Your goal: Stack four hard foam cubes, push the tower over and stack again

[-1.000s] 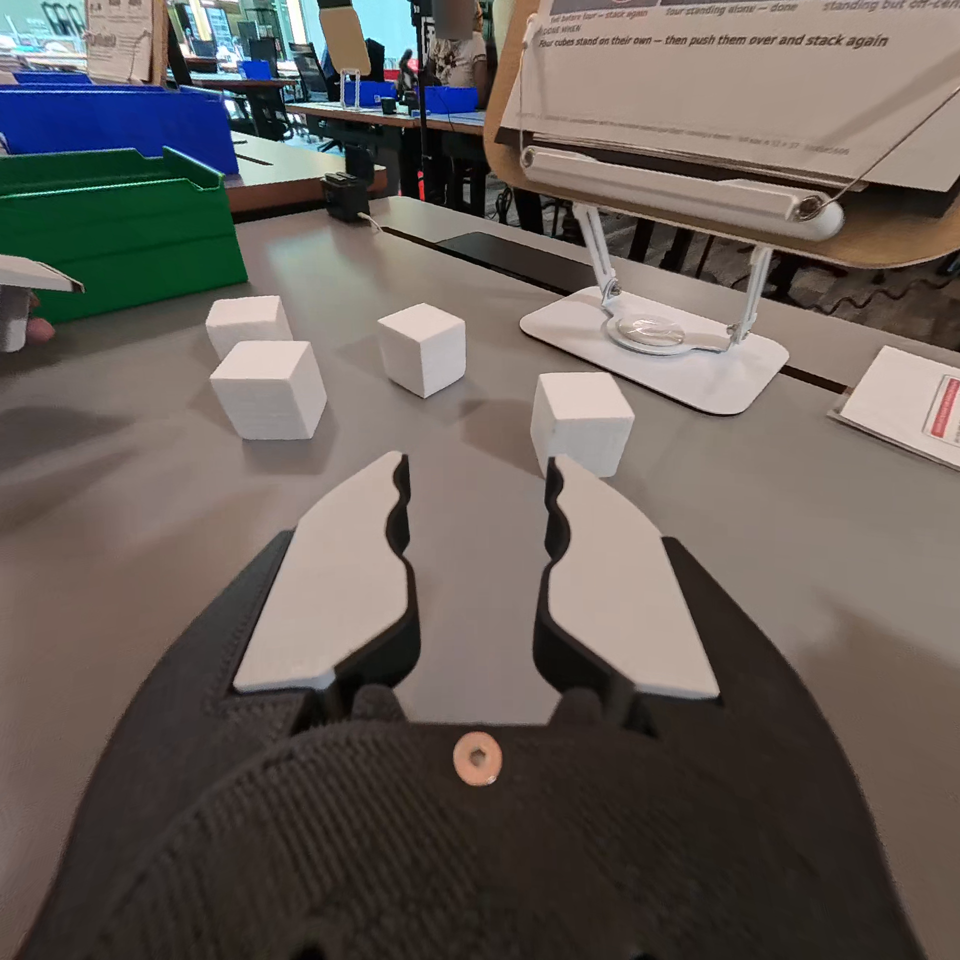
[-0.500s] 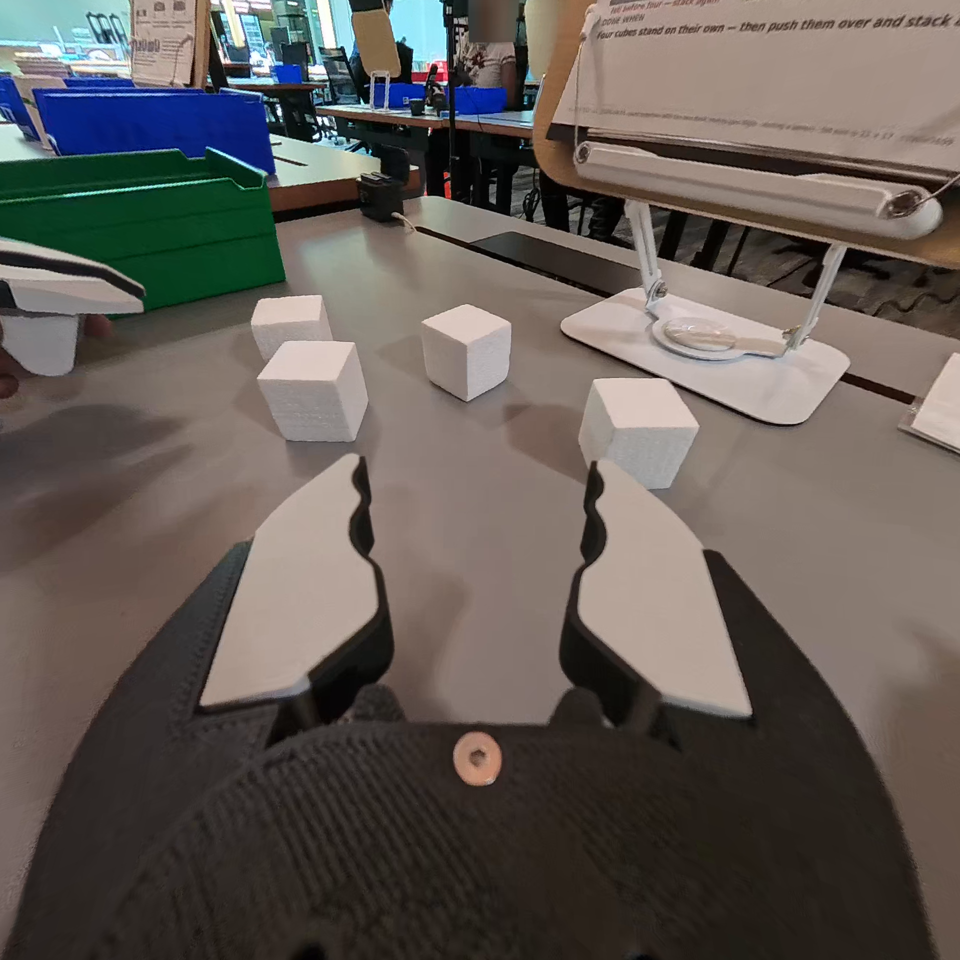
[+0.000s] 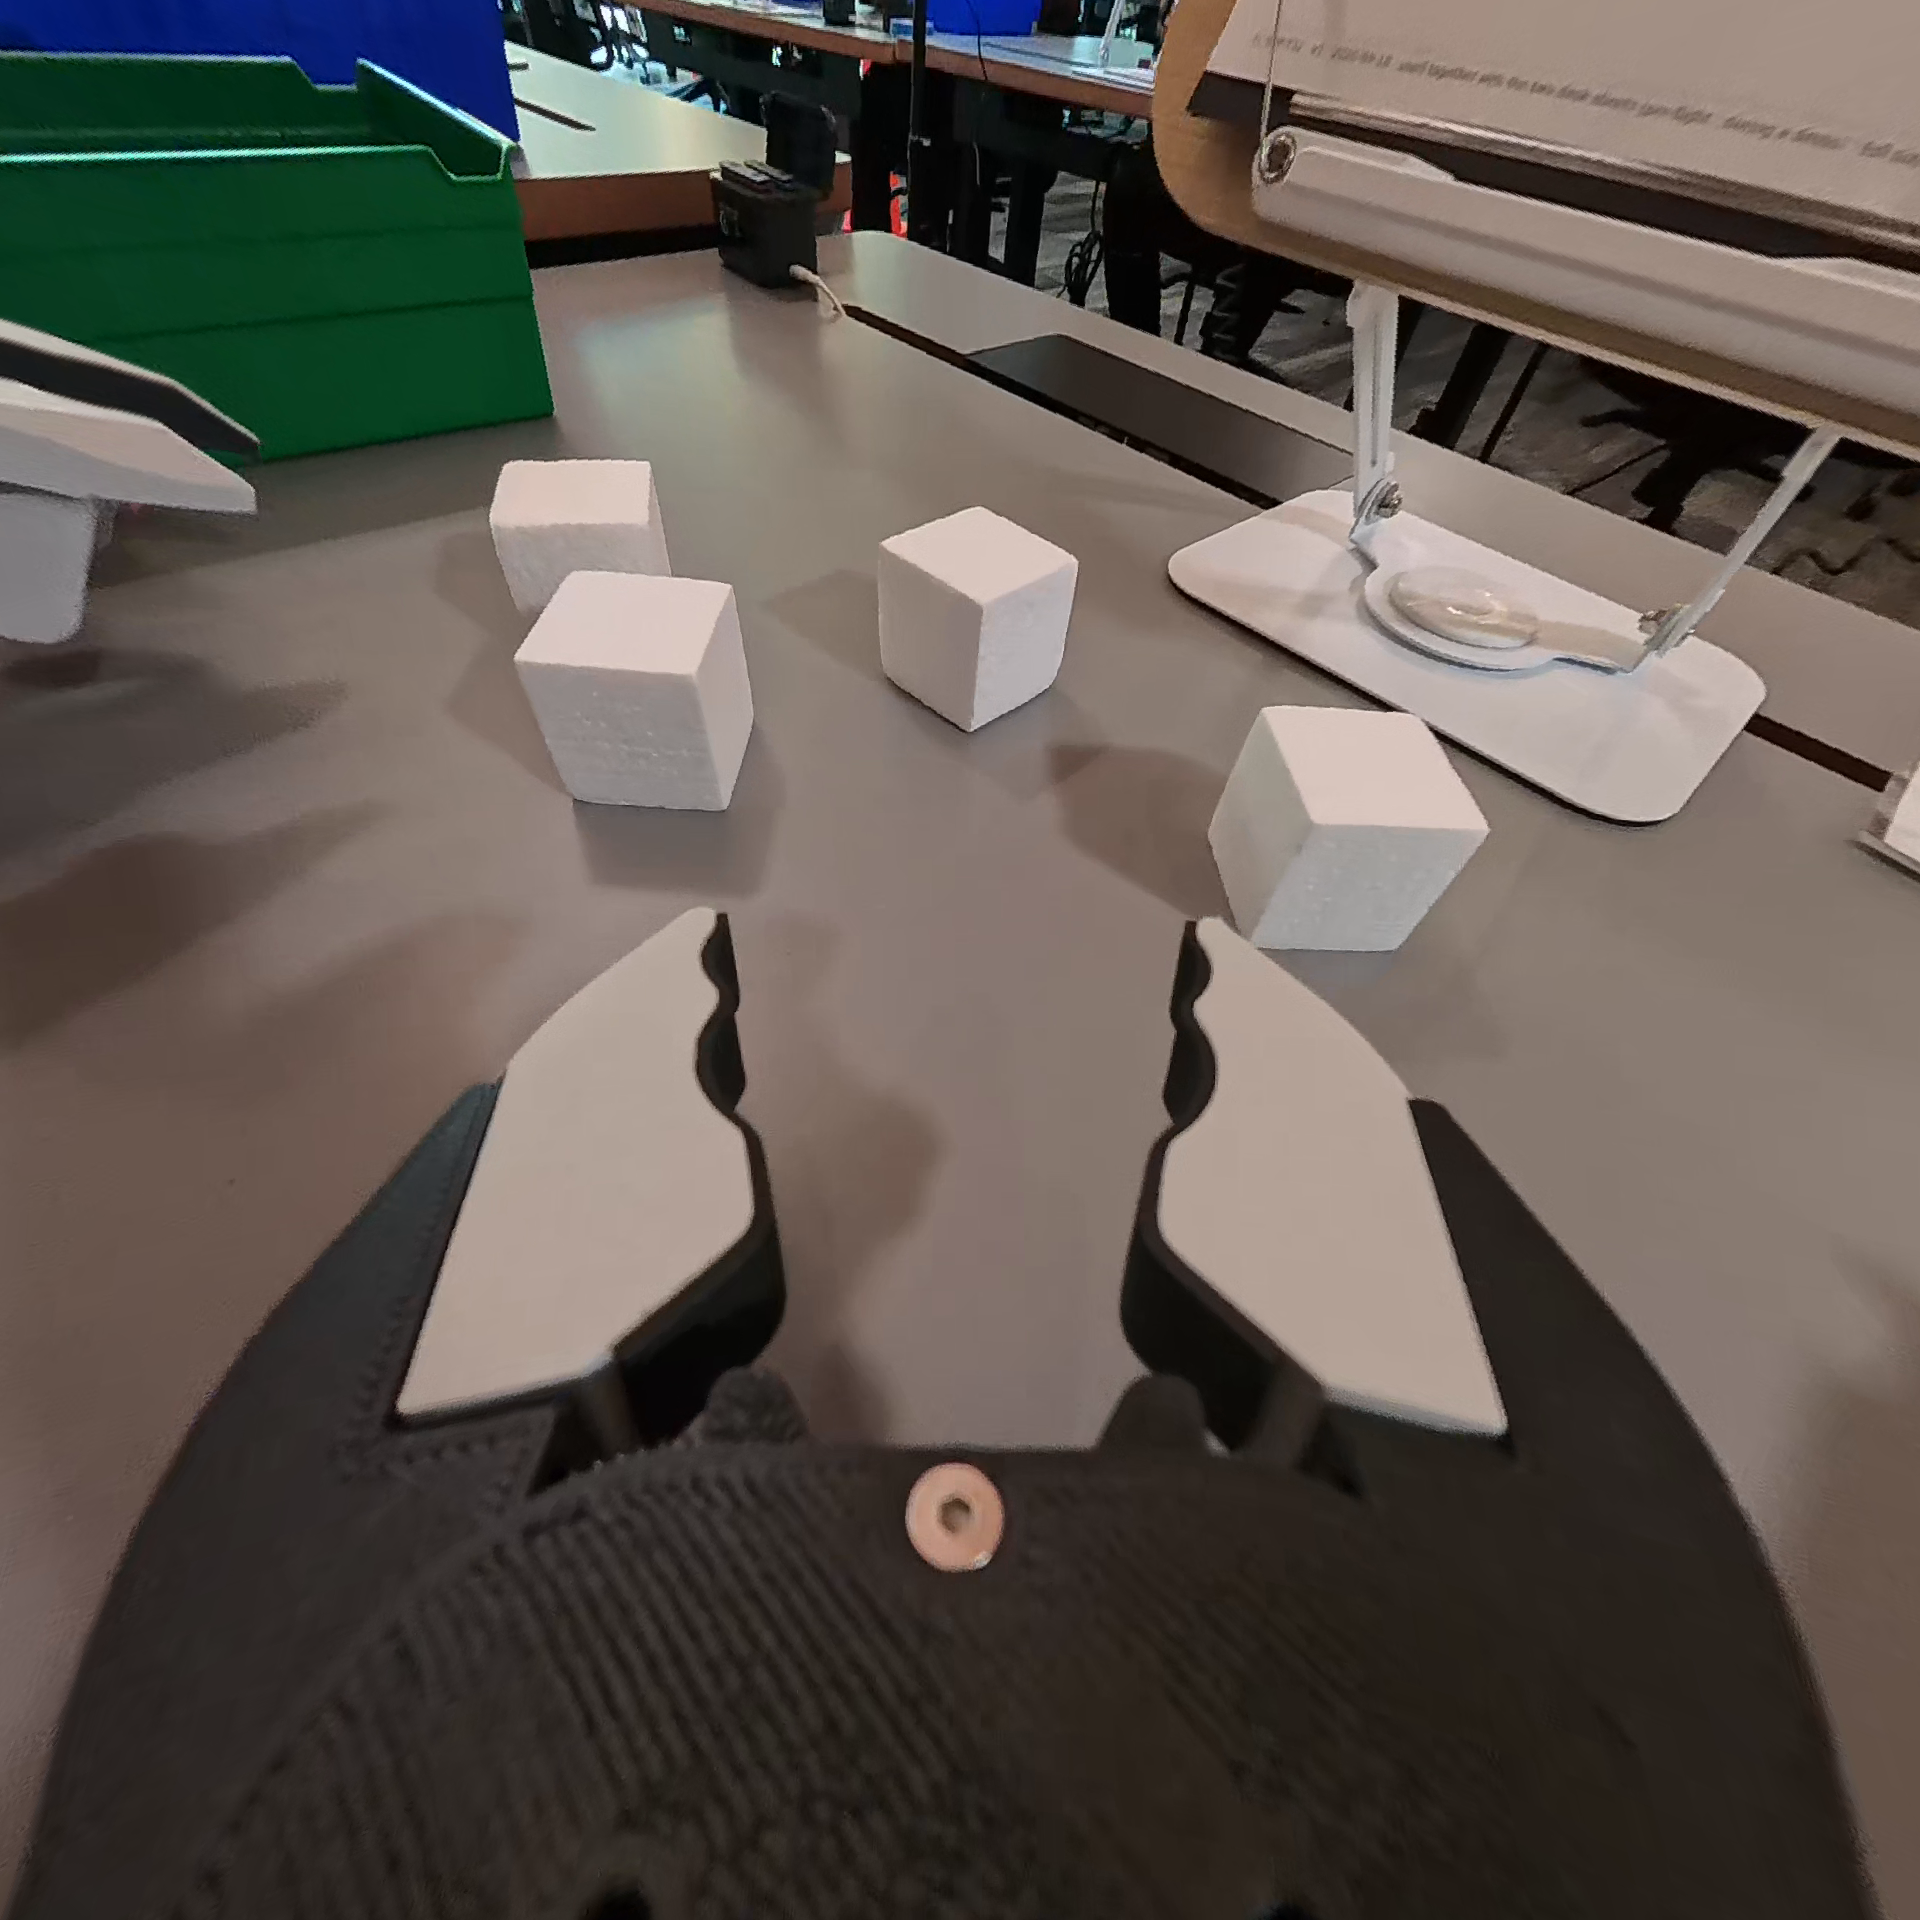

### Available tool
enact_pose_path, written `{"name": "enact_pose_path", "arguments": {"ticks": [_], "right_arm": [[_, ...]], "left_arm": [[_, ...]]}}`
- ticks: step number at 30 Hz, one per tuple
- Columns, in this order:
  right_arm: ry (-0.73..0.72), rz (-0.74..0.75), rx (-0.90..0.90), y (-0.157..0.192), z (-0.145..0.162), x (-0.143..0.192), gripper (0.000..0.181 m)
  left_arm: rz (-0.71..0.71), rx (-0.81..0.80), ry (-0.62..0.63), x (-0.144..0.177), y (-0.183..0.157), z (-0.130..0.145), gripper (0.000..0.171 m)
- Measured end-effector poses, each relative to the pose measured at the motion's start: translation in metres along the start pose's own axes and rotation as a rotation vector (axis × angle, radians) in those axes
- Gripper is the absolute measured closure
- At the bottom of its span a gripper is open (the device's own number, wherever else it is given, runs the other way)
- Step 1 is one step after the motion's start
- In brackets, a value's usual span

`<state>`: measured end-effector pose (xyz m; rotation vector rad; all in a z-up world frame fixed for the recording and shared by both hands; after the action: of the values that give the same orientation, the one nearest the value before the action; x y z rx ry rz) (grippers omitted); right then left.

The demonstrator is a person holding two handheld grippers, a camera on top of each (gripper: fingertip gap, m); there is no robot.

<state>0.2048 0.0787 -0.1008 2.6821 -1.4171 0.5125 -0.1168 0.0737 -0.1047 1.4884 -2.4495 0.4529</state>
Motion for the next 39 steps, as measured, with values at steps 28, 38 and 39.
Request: {"name": "enact_pose_path", "arguments": {"ticks": [28, 38, 39], "right_arm": [[-0.136, 0.363, -0.141, -0.027, -0.012, 0.022, 0.170], [-0.284, 0.533, -0.247, -0.049, -0.034, 0.049, 0.181], [-0.276, 0.520, -0.226, -0.048, -0.035, 0.050, 0.181]], "left_arm": [[0.228, 0.144, -0.048, 0.009, -0.011, -0.004, 0.171], [0.226, 0.124, -0.040, 0.006, -0.015, -0.002, 0.171], [0.227, 0.119, -0.038, 0.006, -0.015, -0.002, 0.171]]}}
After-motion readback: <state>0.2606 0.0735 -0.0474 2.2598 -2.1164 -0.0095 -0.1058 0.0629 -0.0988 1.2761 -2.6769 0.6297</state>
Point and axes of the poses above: each gripper's, where its closed fingertips meet, x back along the fingers, z out of its underside, y = z × x across the jaws, the point moved 7 cm from there along x, back along the fingers, and after that the axes turned 3 degrees about z, right-handed, at the moved point
